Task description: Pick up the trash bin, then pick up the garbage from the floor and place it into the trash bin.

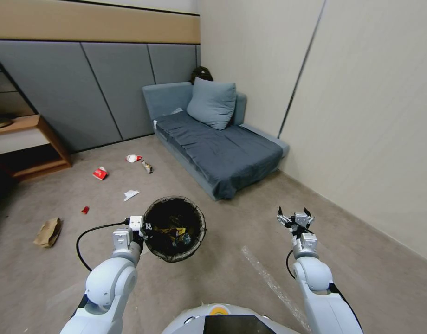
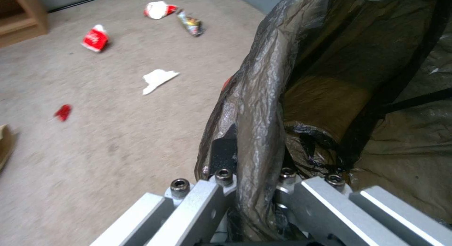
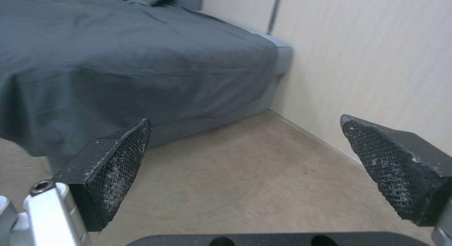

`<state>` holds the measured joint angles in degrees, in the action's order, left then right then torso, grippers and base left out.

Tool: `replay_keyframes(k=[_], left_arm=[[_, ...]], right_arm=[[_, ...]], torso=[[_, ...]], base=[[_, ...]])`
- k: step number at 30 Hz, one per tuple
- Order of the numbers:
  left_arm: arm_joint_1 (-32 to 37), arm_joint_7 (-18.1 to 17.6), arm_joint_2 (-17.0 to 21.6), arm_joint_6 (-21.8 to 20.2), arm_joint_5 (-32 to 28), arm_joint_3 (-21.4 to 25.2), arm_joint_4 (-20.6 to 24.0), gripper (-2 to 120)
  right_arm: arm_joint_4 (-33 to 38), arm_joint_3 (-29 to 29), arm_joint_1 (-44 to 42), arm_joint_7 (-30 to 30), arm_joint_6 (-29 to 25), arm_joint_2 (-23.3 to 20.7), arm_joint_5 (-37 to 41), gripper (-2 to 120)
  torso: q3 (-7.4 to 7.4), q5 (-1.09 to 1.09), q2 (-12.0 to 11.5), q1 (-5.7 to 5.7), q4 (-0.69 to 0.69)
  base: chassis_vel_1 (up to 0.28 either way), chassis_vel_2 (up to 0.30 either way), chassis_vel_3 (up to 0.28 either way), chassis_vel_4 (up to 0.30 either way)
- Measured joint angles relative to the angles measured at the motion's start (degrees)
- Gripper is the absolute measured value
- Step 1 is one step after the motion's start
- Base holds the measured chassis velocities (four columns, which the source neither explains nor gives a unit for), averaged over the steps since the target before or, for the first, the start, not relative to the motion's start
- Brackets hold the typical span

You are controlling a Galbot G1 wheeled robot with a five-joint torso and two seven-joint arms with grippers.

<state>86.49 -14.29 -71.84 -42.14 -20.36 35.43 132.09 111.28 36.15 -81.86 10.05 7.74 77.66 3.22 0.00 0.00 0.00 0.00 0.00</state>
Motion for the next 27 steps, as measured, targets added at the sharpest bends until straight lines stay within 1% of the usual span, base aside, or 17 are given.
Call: replay_keyframes(k=[27], left_arm=[[-0.1,-0.4,0.0,0.0,-0.4,0.1,0.0,0]], right_arm=[[0.4,-0.2,-0.3,0.2,0.1,-0.4,0.0,100]], torso=[[0.0,0.0,0.0,0.0,-0.01]], base=[[0.067,0.072,0.066,0.074]])
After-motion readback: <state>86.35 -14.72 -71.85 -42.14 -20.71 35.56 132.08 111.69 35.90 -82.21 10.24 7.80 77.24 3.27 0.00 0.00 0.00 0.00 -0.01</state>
